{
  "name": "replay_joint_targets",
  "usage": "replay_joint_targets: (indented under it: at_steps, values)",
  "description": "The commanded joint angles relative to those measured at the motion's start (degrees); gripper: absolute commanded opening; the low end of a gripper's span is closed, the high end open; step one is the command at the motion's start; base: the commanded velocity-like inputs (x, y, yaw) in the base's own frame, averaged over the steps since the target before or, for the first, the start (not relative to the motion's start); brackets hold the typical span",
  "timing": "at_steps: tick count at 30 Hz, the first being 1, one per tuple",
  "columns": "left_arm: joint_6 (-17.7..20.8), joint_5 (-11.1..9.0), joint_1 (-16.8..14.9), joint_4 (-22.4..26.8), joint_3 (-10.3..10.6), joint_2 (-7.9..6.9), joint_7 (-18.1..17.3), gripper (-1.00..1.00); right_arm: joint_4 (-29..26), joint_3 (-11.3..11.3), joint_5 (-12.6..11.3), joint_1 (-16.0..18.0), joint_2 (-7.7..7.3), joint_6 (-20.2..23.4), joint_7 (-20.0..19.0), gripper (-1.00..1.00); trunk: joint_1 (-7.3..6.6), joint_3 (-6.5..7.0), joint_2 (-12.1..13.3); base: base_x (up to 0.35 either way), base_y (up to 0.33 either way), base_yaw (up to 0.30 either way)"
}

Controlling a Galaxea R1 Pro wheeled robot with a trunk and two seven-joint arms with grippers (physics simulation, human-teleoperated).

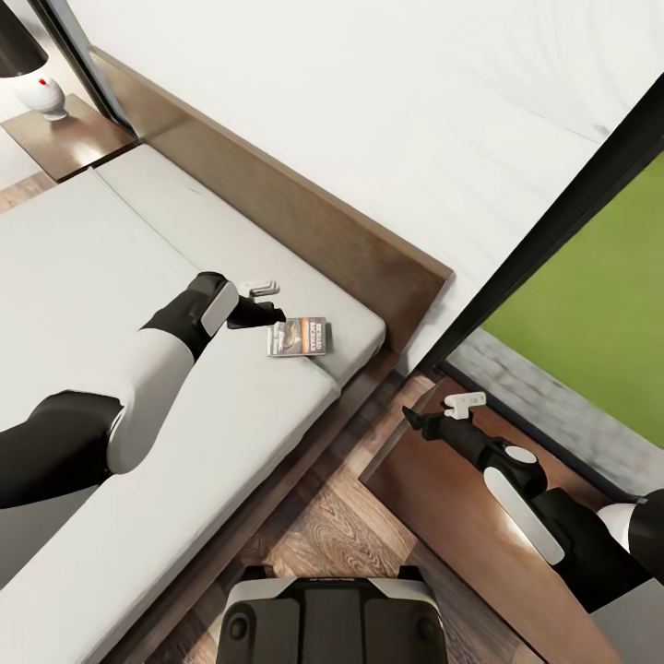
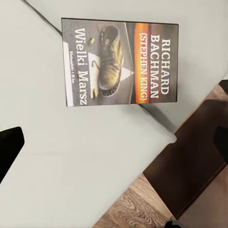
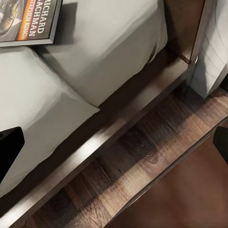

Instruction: In the bedroom, move the book from the bed onto either nightstand, and place the two sandals side by side next to the bed.

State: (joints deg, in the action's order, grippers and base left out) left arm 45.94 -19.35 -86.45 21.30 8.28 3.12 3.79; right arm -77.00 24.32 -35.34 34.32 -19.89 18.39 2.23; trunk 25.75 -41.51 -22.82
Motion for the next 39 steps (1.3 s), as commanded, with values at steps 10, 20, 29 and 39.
replay_joint_targets:
  at_steps: [10,20,29,39]
  values:
    - [0.12,-0.56,0.12,0.08,0.43,-0.04,0.34,1.0,-0.02,0.04,-0.43,0.04,-0.06,-0.19,0.21,1.0,0.03,-0.07,-0.09,0.0,0.0,0.0]
    - [0.12,-0.6,0.14,0.07,0.43,0.22,0.34,1.0,-0.07,0.02,-0.42,0.04,-0.06,-0.28,0.23,1.0,0.03,-0.07,-0.09,0.074,0.017,0.0]
    - [0.12,-0.6,0.14,0.13,0.44,0.37,0.34,1.0,-0.07,0.02,-0.42,0.04,-0.06,-0.29,0.23,1.0,0.03,-0.07,-0.09,0.015,0.003,0.0]
    - [0.12,-0.6,0.14,0.14,0.46,0.39,0.34,1.0,-0.08,0.02,-0.41,0.03,-0.06,-0.29,0.23,1.0,0.03,-0.07,-0.09,0.113,0.0,0.0]
